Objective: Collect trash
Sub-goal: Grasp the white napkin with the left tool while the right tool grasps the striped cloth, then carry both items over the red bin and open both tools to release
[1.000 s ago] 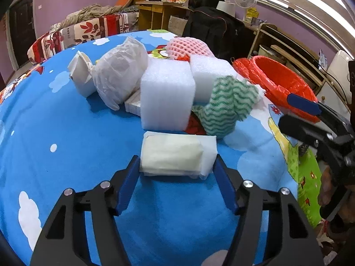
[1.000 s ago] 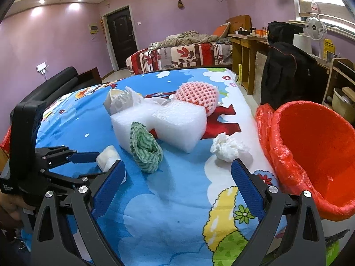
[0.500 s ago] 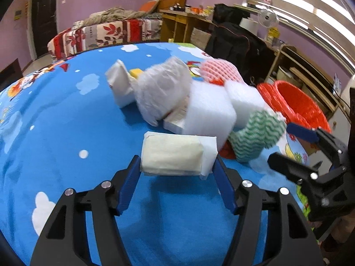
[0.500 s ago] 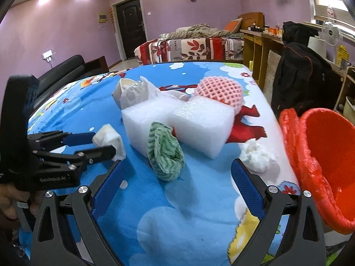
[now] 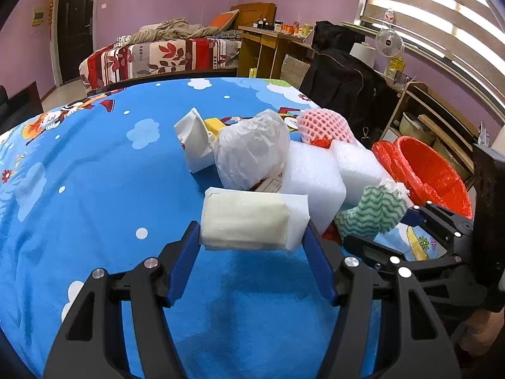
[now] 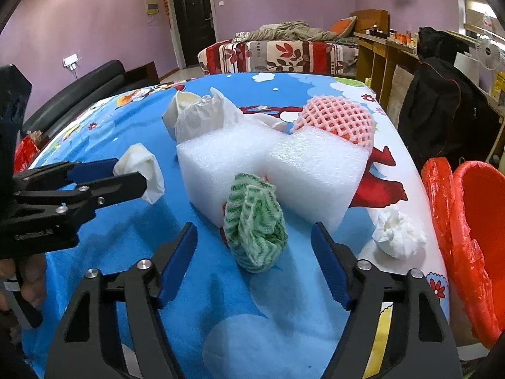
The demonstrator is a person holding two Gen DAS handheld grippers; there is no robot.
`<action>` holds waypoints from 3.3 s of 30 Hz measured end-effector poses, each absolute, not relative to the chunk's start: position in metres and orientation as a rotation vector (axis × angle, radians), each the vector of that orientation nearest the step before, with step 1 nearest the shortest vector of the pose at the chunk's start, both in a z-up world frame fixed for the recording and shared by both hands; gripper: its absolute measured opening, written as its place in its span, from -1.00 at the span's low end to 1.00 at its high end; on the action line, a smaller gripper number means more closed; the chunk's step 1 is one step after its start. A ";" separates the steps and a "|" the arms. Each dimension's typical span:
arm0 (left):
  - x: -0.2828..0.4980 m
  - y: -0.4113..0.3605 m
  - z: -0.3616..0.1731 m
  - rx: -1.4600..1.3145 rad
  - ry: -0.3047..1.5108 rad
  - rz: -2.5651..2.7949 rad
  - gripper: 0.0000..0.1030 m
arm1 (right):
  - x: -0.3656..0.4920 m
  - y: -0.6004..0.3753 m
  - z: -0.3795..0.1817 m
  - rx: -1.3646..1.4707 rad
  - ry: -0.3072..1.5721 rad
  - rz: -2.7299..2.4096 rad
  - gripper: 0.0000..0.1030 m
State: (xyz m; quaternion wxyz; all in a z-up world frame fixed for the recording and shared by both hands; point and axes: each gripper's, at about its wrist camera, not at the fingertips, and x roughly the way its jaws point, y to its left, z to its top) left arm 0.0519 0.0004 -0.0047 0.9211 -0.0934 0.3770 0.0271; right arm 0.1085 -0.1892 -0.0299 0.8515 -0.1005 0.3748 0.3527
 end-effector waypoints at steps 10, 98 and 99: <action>0.049 0.000 0.003 -0.183 0.753 0.064 0.23 | 0.109 -0.196 -0.027 -0.197 0.773 0.739 -0.36; 0.201 -0.275 0.062 0.129 0.719 -0.467 0.37 | 0.180 -0.483 0.051 0.025 0.580 0.241 0.08; 0.201 -0.275 0.062 0.129 0.720 -0.470 0.40 | 0.178 -0.484 0.051 0.027 0.572 0.234 0.17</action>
